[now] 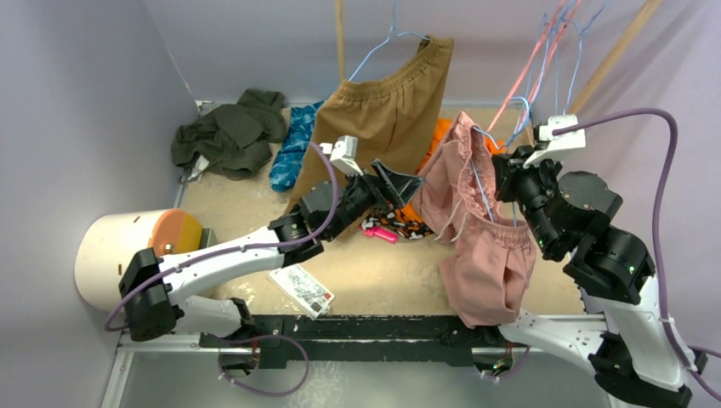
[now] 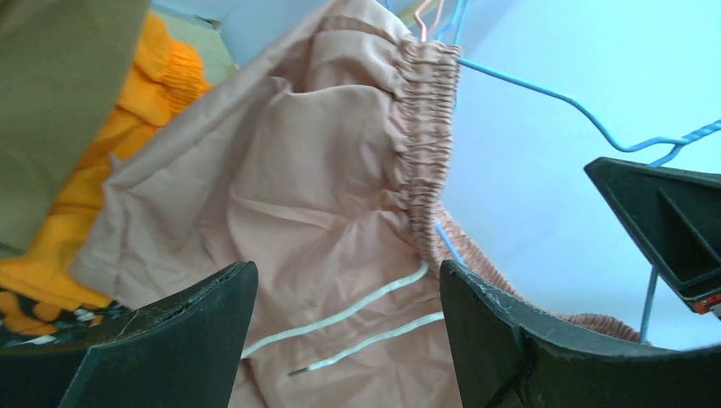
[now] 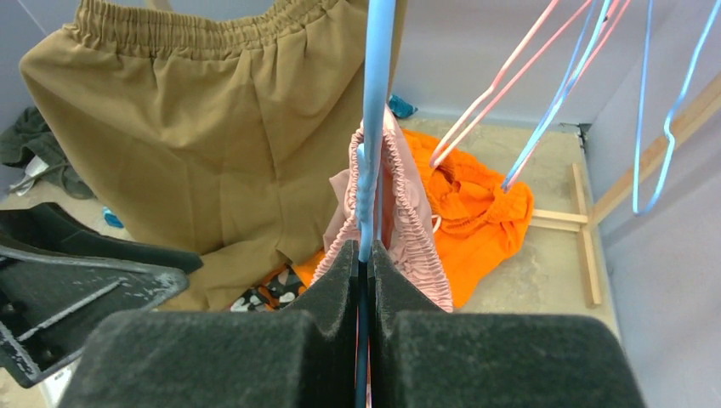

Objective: Place the shorts on the hanger
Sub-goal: Place the hanger at the clothesline.

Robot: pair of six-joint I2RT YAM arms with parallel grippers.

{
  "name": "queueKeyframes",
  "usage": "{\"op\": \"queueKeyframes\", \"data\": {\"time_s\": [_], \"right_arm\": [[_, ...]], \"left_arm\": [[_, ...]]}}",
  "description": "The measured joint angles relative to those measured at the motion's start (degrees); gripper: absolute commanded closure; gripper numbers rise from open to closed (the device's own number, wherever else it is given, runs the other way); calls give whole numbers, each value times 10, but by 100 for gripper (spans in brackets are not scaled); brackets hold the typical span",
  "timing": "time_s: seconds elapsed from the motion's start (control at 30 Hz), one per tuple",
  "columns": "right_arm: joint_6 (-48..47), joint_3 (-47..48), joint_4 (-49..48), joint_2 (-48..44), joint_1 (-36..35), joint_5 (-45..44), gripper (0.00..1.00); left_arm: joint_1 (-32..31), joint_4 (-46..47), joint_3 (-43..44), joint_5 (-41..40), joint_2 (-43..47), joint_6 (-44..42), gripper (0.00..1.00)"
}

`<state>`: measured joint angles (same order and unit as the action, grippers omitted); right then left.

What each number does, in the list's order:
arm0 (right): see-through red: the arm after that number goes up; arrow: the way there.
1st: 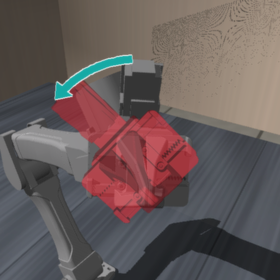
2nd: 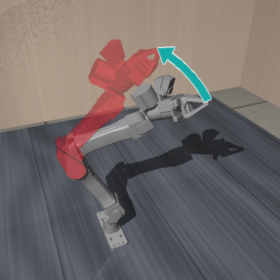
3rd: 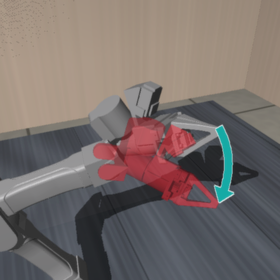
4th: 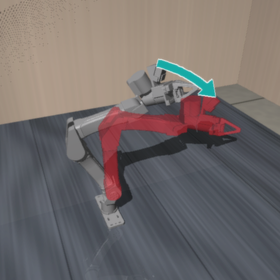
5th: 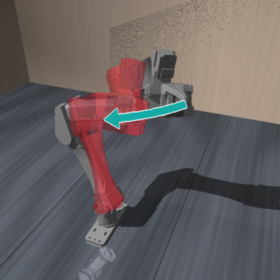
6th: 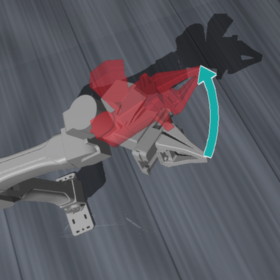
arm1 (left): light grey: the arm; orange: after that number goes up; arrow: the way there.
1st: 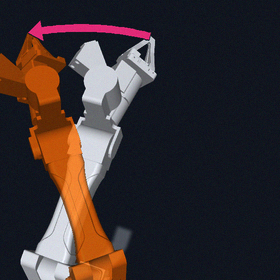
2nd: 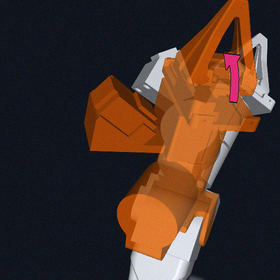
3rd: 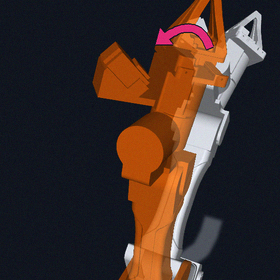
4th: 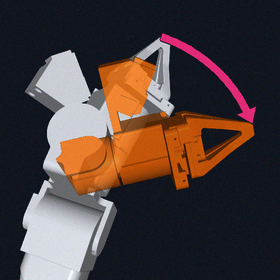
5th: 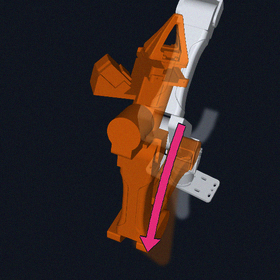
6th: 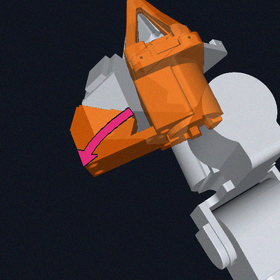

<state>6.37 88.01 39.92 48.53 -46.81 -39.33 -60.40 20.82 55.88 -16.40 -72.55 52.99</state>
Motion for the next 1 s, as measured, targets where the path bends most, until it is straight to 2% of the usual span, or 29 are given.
{"op": "queueKeyframes", "data": {"time_s": [0.2,0.4,1.0], "right_arm": [[2,-19,-24,-1,0,0,100],[7,-40,-37,6,0,0,100],[9,-44,-42,8,0,19,100]], "left_arm": [[-33,-31,87,25,-61,-1,28],[-68,-40,129,31,-80,-17,34],[-69,-97,179,12,-156,-29,42]]}}
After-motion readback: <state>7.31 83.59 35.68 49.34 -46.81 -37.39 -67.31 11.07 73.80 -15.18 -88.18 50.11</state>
